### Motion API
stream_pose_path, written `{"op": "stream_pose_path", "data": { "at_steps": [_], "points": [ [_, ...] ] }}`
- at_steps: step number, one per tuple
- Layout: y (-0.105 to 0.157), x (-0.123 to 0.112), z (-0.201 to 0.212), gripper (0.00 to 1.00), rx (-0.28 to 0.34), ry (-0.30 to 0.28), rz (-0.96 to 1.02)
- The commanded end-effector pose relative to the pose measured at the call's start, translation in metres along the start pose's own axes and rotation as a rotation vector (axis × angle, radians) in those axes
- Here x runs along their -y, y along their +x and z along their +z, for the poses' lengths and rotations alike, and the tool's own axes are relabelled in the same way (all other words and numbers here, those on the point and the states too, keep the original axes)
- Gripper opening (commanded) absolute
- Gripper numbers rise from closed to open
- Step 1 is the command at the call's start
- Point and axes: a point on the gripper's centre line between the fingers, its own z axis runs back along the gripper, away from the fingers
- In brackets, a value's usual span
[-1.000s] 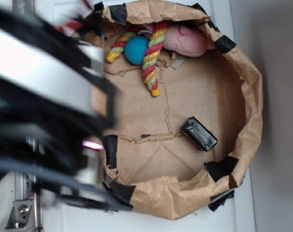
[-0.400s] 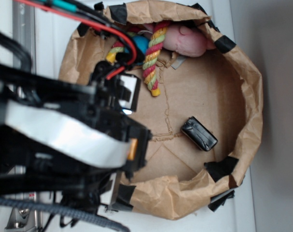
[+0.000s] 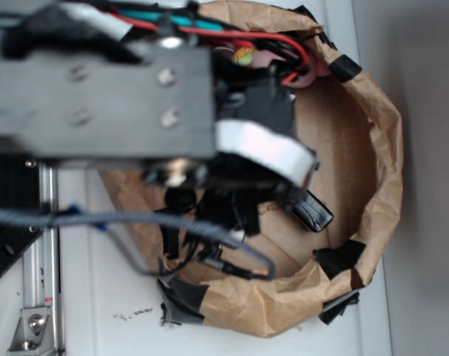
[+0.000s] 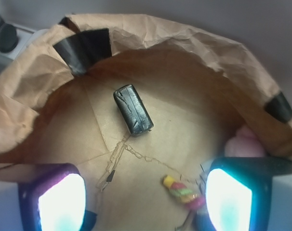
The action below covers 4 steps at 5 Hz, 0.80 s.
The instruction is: Grab the black box.
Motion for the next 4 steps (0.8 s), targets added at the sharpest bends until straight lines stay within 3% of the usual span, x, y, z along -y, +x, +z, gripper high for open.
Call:
{"op": "stream_pose_path", "data": {
  "at_steps": [1, 2, 3, 4],
  "points": [
    [0.012, -0.004, -0.019, 1.00, 0.014, -0.060, -0.106],
    [0.033, 0.003, -0.052, 1.00, -0.061, 0.042, -0.166],
    [0.055, 0.011, -0.076, 1.00, -0.028, -0.034, -0.213],
    [0.074, 0.031, -0.109, 0.85, -0.020, -0.165, -0.240]
  ]
}}
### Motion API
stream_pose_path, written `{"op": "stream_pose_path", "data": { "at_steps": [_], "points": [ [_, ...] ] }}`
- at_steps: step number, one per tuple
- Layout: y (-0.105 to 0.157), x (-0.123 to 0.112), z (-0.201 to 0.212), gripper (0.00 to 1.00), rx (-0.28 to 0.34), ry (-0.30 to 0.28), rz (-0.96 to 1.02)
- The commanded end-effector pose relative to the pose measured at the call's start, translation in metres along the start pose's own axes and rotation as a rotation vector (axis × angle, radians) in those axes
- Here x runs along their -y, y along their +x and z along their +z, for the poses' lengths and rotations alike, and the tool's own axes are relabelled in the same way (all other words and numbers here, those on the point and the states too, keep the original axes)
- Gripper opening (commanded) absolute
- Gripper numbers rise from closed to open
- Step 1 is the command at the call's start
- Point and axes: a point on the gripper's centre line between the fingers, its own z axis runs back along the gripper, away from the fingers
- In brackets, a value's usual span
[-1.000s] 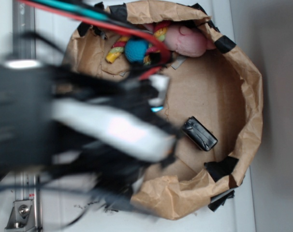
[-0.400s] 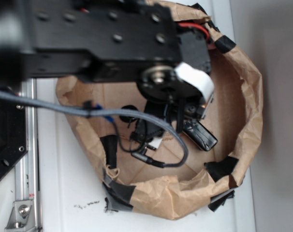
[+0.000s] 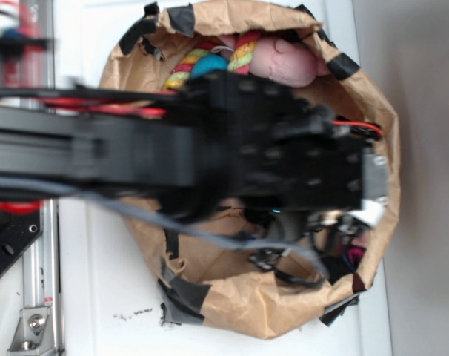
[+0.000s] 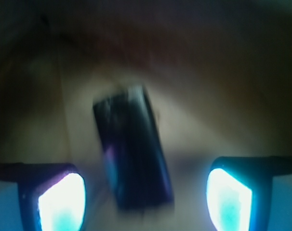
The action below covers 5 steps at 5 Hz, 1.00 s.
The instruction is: Grab the black box.
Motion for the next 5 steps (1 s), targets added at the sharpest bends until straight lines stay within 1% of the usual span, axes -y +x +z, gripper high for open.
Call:
{"op": "stream_pose_path", "data": {
  "at_steps": [1, 2, 3, 4, 5],
  "points": [
    [0.025, 0.009, -0.007, 0.00, 0.090, -0.051, 0.002],
    [0.001, -0.002, 0.034, 0.00, 0.099, 0.052, 0.111],
    [-0.030, -0.009, 0.086, 0.00, 0.159, 0.084, 0.301],
    [-0.034, -0.017, 0.130, 0.00, 0.198, 0.024, 0.522],
    [-0.021, -0.001, 0.141, 0.00, 0.058, 0.098, 0.703]
  ]
}}
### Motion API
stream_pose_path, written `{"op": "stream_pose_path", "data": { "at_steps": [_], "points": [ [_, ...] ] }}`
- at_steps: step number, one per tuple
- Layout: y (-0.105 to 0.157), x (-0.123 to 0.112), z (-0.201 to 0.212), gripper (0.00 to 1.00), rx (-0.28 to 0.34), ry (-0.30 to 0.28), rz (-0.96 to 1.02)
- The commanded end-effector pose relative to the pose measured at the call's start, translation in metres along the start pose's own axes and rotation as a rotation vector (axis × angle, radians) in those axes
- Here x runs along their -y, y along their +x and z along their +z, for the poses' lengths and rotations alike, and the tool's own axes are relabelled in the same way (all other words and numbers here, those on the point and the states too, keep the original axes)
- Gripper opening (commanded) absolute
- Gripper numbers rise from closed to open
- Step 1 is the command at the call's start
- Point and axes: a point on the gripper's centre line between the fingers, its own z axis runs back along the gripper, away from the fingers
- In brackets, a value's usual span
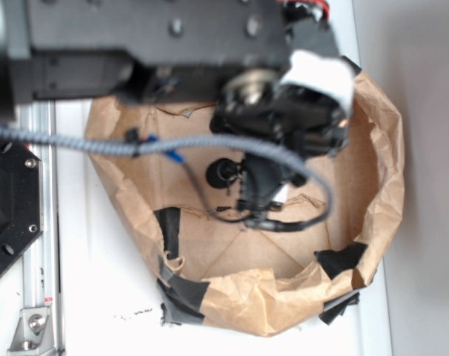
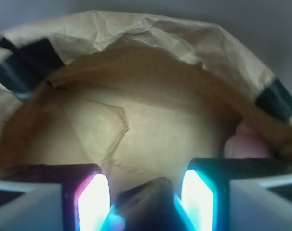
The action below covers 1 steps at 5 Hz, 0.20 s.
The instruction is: Grab the black box.
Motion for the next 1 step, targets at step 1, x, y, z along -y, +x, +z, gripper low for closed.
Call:
{"op": "stream_pose_path", "data": {
  "at_steps": [1],
  "points": [
    [0.0069, 0.0261, 0.0296, 0.00, -0.113, 0.188, 0.253]
  ]
}}
